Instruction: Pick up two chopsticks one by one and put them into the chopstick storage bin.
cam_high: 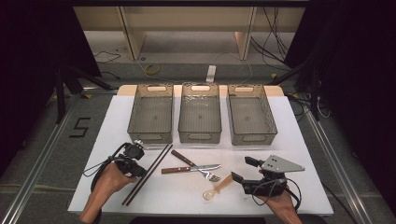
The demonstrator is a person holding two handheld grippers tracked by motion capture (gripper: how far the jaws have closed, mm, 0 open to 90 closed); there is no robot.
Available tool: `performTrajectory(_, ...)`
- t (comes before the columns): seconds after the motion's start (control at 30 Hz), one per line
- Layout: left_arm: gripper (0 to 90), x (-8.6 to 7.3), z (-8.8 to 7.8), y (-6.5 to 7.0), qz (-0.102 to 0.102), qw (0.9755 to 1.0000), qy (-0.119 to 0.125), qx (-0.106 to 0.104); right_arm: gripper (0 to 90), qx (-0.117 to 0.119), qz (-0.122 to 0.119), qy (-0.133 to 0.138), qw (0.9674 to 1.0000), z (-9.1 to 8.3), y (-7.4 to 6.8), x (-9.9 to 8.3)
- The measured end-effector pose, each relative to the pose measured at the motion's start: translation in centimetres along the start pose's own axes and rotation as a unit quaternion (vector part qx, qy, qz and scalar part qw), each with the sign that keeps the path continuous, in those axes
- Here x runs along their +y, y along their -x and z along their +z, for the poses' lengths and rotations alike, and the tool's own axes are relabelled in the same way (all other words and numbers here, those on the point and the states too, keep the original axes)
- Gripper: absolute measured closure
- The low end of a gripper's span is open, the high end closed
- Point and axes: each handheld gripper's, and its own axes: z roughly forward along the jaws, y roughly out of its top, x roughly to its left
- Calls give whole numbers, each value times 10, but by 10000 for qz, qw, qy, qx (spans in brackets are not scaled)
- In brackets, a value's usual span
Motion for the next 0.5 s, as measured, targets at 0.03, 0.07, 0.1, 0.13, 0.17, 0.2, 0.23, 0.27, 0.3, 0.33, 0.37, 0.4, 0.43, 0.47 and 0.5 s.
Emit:
performTrajectory(0.03,665,0,0,0,0,10000,0,0,253,0,0,0,10000,0,0,0)
performTrajectory(0.07,665,0,1,0,0,10000,-14,-24,254,4,-1,-4,10000,0,0,0)
performTrajectory(0.1,683,0,1,0,25,10000,-43,-40,254,7,0,-23,10000,0,0,0)
performTrajectory(0.13,693,0,2,1,33,10000,-51,-45,254,12,-1,-23,10000,0,0,0)
performTrajectory(0.17,693,0,3,2,19,10000,-53,-44,254,12,-1,-23,10000,0,0,0)
performTrajectory(0.2,702,0,3,2,36,10000,-75,-27,254,14,-2,-24,10000,0,0,0)
performTrajectory(0.23,723,0,4,2,45,10000,-84,-6,254,14,1,-26,10000,0,0,0)
performTrajectory(0.27,730,0,4,2,45,10000,-84,-6,254,15,4,-25,10000,0,0,0)
performTrajectory(0.3,735,0,4,2,48,9999,-90,-13,254,16,5,-26,10000,0,0,0)
performTrajectory(0.33,742,0,5,2,52,9999,-97,-27,255,14,1,-25,10000,0,0,0)
performTrajectory(0.37,751,0,5,2,79,9999,-129,-27,254,10,1,-30,10000,0,0,0)
performTrajectory(0.4,759,-1,6,2,72,9999,-136,-16,255,-1,-2,-30,10000,0,0,0)
performTrajectory(0.43,767,-1,7,3,96,9998,-162,-14,254,4,4,-34,10000,0,0,0)
performTrajectory(0.47,767,-1,8,4,115,9998,-185,-6,254,4,4,-34,10000,0,0,0)
performTrajectory(0.5,771,0,9,5,148,9997,-203,19,255,5,0,-31,10000,0,0,0)
